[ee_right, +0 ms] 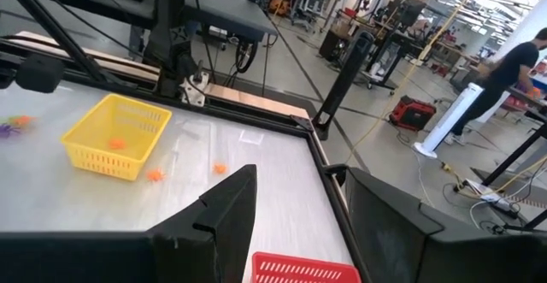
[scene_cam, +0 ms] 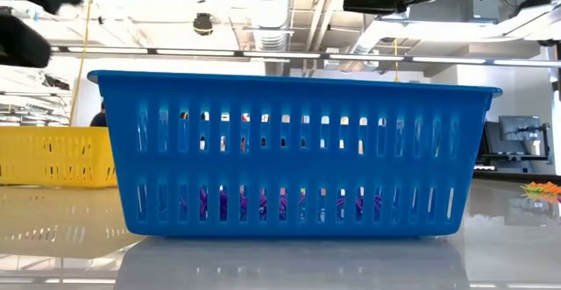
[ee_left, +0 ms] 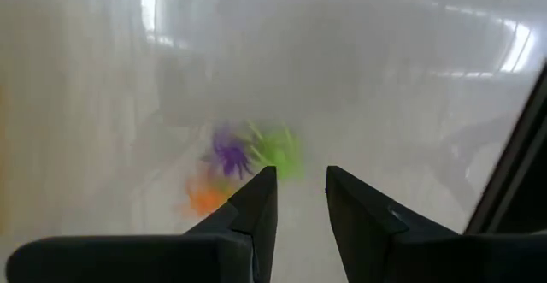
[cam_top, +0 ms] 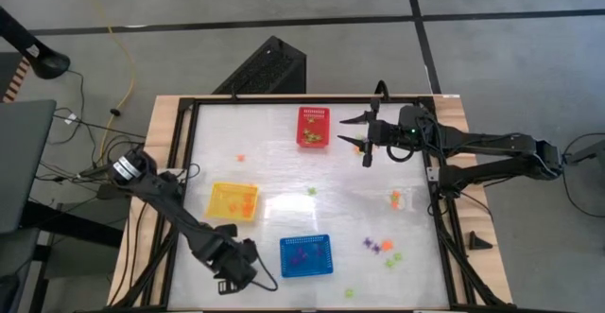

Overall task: Sort Halloween decoration
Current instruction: Put the green spider toy into the red basket

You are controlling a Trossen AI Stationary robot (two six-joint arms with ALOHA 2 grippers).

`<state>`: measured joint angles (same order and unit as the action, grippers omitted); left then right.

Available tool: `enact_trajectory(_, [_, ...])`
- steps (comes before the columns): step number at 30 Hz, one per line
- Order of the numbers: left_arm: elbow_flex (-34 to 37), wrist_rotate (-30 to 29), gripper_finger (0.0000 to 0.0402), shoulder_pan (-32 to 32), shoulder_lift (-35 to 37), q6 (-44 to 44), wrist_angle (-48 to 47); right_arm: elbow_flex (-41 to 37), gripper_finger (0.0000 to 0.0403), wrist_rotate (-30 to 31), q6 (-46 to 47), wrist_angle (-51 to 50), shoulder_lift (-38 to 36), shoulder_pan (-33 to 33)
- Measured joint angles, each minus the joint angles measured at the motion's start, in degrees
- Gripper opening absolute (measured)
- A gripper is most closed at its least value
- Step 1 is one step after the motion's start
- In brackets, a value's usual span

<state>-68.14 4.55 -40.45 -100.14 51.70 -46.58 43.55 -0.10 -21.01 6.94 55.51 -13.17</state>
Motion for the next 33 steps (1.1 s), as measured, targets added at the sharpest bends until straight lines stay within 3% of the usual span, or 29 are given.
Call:
enact_trajectory(5, [0.02,-0.69,0.009,-2.47,-0.24,2.37,-0.03,0.0,0.0211,0.0,0.1,0.02,0.0,0.0])
enact_trajectory(12, [0.02,-7.01,0.009,-2.47,-0.26,2.17,-0.07,0.0,0.0211,-0.02,0.15,0.0,0.0,0.0])
enact_trajectory(22, [1.68,-5.42,0.009,-2.41,-0.26,3.92,0.09,0.0,0.0211,-0.02,0.11,0.02,0.0,0.0])
enact_trajectory(26, [5.96,-1.94,0.009,-2.41,-0.26,5.07,5.26,0.0,0.0211,-0.02,0.09,-0.02,0.0,0.0])
enact_trajectory(33, [10.43,-1.94,0.0091,-2.47,0.02,5.42,12.14,0.0,0.0211,-0.02,0.04,0.04,0.0,0.0])
